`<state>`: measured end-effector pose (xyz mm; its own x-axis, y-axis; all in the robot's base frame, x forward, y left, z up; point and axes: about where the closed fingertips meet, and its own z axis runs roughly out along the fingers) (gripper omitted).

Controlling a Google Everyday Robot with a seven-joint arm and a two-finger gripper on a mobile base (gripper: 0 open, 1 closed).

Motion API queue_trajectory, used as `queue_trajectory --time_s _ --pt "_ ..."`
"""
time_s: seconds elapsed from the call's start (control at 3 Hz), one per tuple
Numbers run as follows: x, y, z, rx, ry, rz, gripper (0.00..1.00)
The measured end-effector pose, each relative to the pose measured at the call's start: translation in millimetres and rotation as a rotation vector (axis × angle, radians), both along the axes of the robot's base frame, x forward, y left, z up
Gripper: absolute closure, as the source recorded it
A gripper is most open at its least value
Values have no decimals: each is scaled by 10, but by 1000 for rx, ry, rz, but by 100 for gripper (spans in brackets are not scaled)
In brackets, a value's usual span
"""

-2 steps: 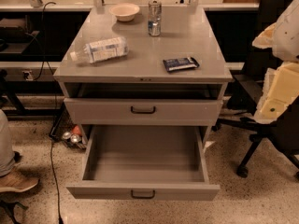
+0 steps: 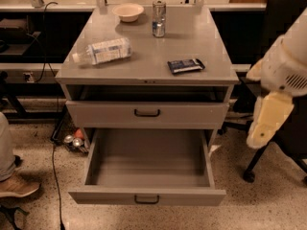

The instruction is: Close middle drawer

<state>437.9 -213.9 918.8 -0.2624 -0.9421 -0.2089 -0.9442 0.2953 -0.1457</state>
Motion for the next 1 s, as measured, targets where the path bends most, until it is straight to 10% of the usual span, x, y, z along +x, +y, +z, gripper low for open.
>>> queue_trajectory --time_s 0.67,1.0 --pt "-292 167 -1363 21 240 -31 0" --pt "-590 321 -1951 12 356 -32 15"
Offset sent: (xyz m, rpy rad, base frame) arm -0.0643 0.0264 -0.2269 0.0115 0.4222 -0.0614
